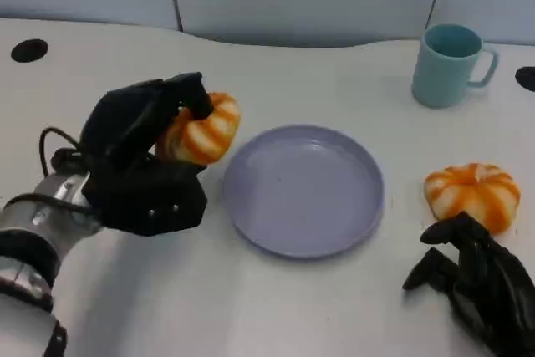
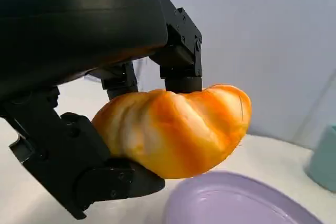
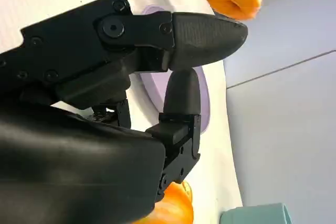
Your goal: Grasp the bread from the table and place it into the plate.
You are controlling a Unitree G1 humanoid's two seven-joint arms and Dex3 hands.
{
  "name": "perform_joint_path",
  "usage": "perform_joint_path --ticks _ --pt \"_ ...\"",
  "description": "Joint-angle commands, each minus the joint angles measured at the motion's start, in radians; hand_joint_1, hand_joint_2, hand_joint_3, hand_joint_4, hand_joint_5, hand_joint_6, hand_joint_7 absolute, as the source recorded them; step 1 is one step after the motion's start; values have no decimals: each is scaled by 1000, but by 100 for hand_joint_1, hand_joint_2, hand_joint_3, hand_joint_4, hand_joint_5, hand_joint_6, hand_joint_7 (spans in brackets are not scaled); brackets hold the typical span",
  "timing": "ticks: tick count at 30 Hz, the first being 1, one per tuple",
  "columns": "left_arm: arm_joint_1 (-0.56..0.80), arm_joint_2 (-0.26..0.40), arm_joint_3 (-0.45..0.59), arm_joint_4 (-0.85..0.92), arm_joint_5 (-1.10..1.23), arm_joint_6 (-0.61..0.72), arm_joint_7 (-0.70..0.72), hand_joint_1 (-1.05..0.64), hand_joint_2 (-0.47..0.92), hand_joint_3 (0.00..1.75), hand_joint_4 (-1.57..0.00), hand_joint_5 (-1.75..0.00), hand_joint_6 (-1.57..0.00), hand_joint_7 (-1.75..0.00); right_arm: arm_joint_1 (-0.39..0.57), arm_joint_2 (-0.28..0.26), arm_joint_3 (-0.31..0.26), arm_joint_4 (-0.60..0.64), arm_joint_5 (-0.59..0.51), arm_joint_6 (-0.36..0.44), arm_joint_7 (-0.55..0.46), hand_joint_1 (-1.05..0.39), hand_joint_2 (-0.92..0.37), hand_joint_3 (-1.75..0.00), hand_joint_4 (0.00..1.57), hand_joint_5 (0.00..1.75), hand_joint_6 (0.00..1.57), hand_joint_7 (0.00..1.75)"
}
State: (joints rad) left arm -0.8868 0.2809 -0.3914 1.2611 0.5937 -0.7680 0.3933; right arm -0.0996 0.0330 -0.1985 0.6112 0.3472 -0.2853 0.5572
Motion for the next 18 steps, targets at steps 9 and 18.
perform_joint_path --ticks 9,18 --pt "-134 -77 -41 -12 13 -28 -140 -19 49 118 -84 -175 -70 -175 -6 -10 -2 32 -8 -22 -1 -47 -92 -48 48 175 36 159" --pt "-139 -82 -38 -13 7 -25 -166 -20 49 119 -86 -175 -72 -175 -7 -10 0 36 -8 -29 -2 -47 -92 -48 48 175 36 160"
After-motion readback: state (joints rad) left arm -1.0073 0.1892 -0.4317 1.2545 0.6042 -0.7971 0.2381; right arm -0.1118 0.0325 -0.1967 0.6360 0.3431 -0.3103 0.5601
